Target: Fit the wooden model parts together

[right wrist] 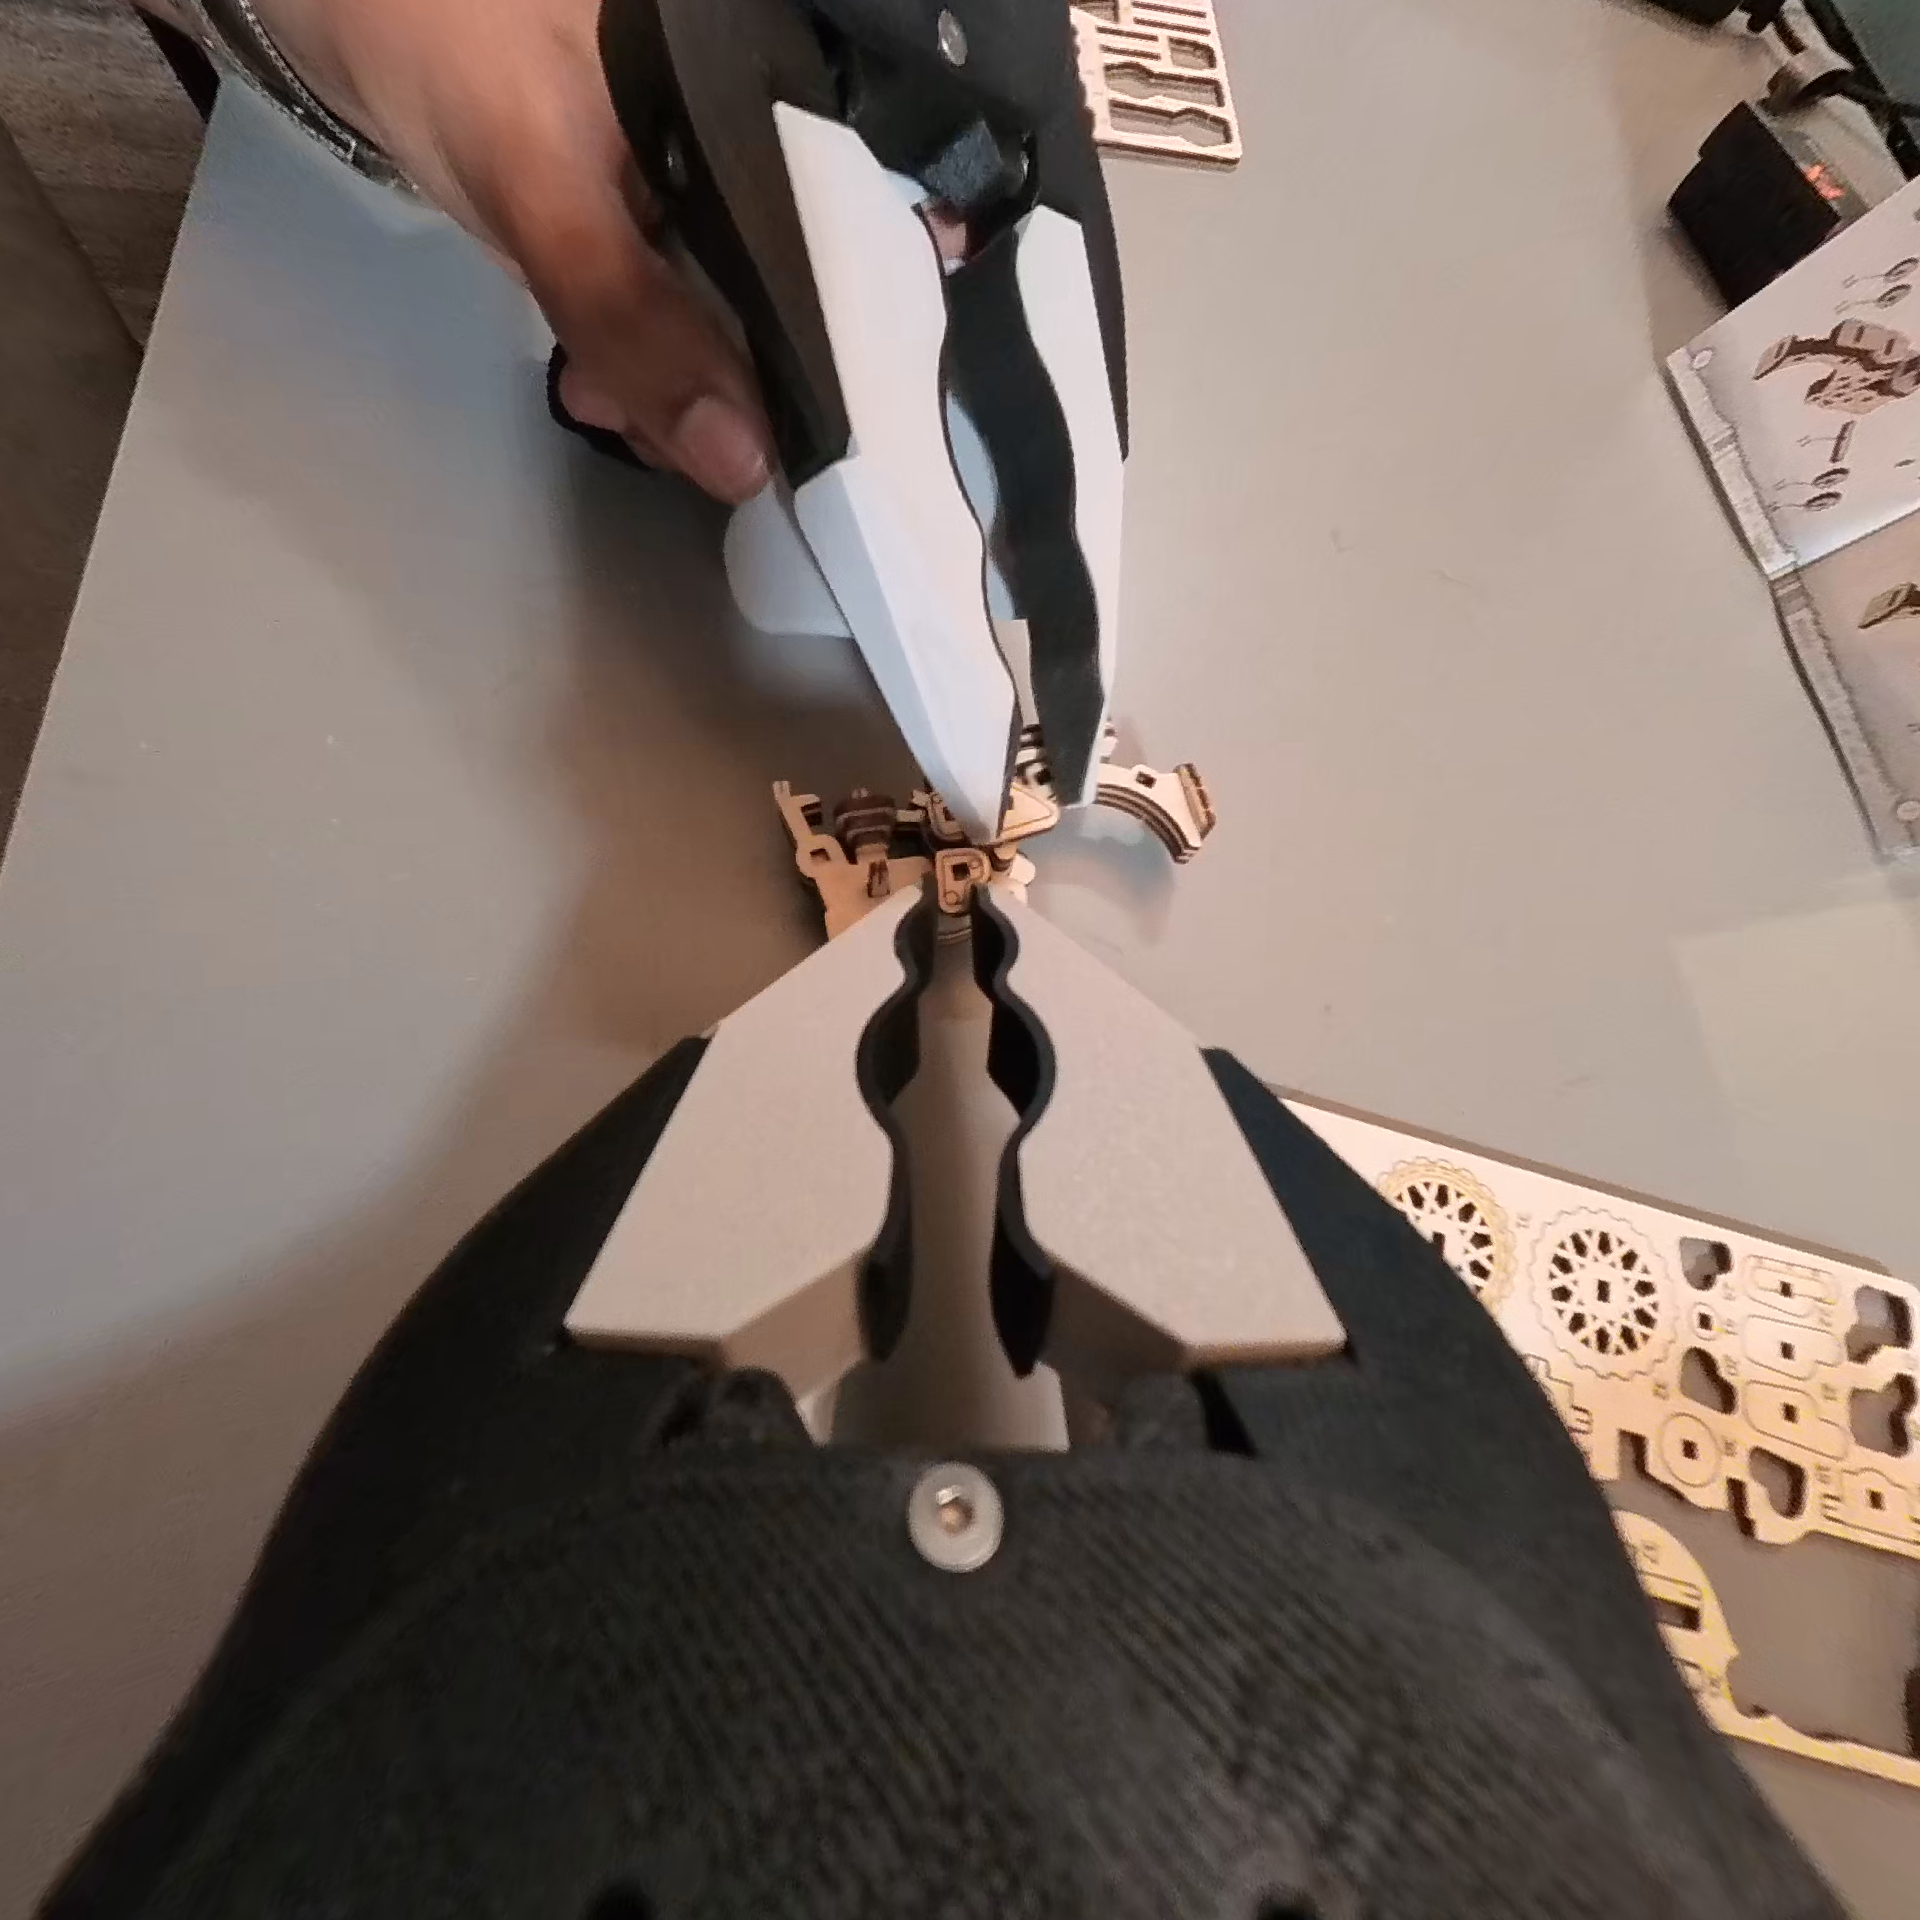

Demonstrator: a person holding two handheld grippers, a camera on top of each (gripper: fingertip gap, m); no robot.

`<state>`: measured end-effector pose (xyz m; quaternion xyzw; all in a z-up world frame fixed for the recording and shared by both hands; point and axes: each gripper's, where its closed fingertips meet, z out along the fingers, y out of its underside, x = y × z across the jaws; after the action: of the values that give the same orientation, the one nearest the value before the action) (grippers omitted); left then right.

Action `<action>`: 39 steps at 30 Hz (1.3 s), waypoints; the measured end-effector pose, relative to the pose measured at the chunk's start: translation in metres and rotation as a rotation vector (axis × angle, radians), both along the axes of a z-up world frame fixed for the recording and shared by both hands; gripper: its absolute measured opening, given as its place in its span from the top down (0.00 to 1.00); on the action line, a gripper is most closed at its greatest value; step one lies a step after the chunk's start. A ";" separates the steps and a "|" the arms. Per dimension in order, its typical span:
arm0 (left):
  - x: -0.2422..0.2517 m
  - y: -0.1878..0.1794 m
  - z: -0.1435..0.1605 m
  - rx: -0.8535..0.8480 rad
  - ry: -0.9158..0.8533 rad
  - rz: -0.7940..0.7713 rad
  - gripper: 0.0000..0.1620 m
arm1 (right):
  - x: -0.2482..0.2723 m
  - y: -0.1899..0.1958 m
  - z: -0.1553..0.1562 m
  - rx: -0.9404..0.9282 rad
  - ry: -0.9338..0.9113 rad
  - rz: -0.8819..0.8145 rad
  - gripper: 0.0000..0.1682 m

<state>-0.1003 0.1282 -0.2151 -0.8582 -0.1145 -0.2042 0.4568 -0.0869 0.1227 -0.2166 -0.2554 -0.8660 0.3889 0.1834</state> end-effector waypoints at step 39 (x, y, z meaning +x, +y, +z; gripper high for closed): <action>0.004 -0.007 -0.001 -0.005 0.008 -0.094 0.90 | -0.001 -0.001 0.000 -0.051 -0.060 -0.040 0.97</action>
<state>-0.0959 0.1213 -0.2158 -0.8646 -0.0726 -0.2217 0.4450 -0.0882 0.1219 -0.2170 -0.2890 -0.8555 0.3993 0.1587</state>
